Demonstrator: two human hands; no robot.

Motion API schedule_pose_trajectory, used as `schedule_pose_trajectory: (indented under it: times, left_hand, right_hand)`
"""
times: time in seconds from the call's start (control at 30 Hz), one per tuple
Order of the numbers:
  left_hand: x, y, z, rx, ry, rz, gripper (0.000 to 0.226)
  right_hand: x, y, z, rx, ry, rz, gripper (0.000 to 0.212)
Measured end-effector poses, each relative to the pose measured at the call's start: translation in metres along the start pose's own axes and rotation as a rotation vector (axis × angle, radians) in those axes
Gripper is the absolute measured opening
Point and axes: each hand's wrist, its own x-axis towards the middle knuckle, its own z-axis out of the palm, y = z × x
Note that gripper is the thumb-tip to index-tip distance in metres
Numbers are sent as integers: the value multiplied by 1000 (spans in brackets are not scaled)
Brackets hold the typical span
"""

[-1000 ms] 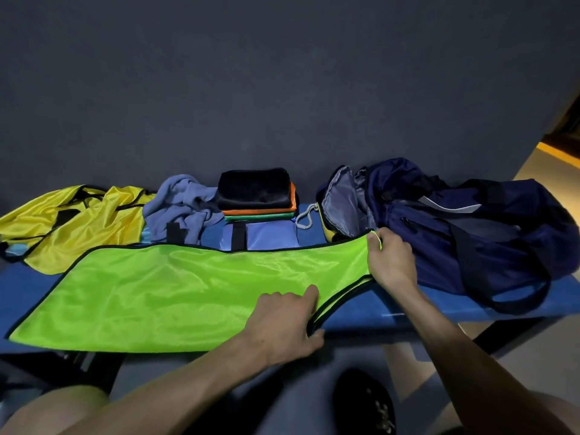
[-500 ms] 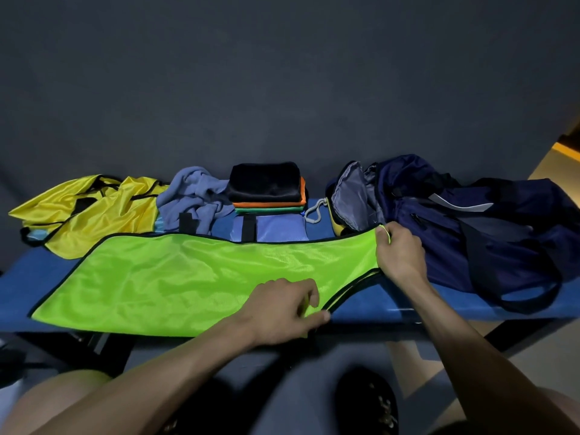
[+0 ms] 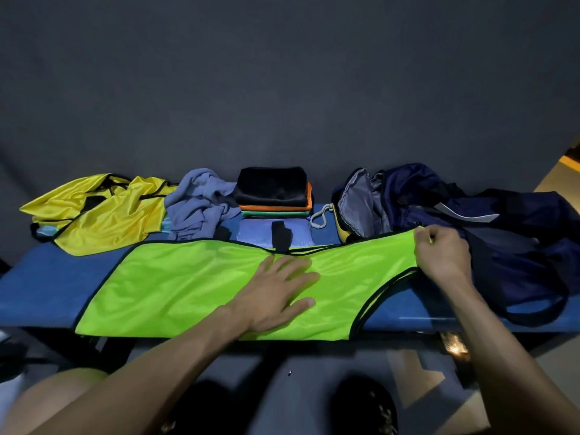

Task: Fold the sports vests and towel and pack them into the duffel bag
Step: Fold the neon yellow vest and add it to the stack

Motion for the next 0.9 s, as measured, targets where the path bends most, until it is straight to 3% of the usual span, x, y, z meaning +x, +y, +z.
schedule_pose_trajectory:
  times: [0.3,0.37,0.47,0.53,0.67,0.77,0.9]
  left_hand:
    - [-30,-40,-27,72,486,-156,31]
    - [-39,-55,-29,99,384,-247,41]
    - [-51,-73,-25,169,73,-394,60]
    - [-50,-70,-29,196,78,-414,55]
    - [-31,-31,-32,191,259,-118,45]
    - [-13,-3,-20,78,128,86,51]
    - [17,10,1,82,-44,199,62]
  right_hand:
    - [-5,-15,-4,52,24,-55,30]
    - [-7,-17,0,45,28,-65,31]
    - [-12,-22,2,35,30,-74,32]
    - [-14,-25,3,47,32,-80,32]
    - [-18,-30,0,78,37,-62,34]
    - [-23,-34,-5,95,45,-25,35]
    - [-26,-39,-18,105,63,37,35]
